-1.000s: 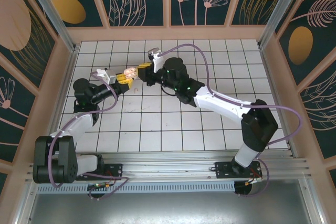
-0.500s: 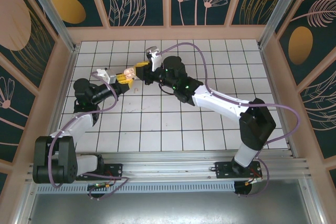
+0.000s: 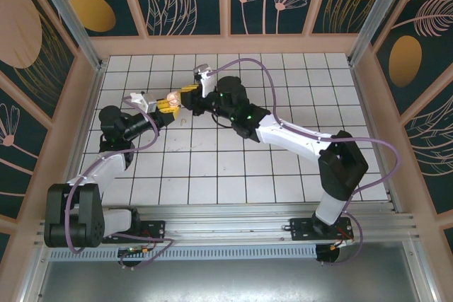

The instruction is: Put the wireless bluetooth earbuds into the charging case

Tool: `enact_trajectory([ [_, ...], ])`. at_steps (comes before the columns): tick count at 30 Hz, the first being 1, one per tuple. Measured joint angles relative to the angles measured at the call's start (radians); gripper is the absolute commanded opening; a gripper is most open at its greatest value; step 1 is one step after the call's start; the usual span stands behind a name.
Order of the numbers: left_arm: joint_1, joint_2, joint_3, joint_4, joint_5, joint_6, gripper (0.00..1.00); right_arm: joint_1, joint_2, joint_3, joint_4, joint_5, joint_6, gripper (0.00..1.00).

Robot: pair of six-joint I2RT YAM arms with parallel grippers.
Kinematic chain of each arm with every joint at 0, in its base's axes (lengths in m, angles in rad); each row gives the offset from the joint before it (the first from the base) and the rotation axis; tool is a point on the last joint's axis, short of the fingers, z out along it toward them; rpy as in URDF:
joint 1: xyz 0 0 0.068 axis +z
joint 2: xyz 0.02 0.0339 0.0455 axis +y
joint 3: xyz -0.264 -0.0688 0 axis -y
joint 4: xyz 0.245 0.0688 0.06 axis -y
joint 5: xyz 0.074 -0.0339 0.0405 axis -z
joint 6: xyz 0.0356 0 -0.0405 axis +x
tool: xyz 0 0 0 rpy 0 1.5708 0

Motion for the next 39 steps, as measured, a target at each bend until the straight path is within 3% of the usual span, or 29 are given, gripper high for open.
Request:
enact_trajectory([
  [16, -0.001, -0.008, 0.000, -0.001, -0.011, -0.011, 0.12, 0.005, 0.003, 0.000, -0.002, 0.035, -0.006, 0.18],
  [39, -0.005, -0.008, 0.000, -0.034, -0.005, -0.014, 0.12, 0.025, -0.007, 0.002, -0.058, 0.072, -0.147, 0.17],
])
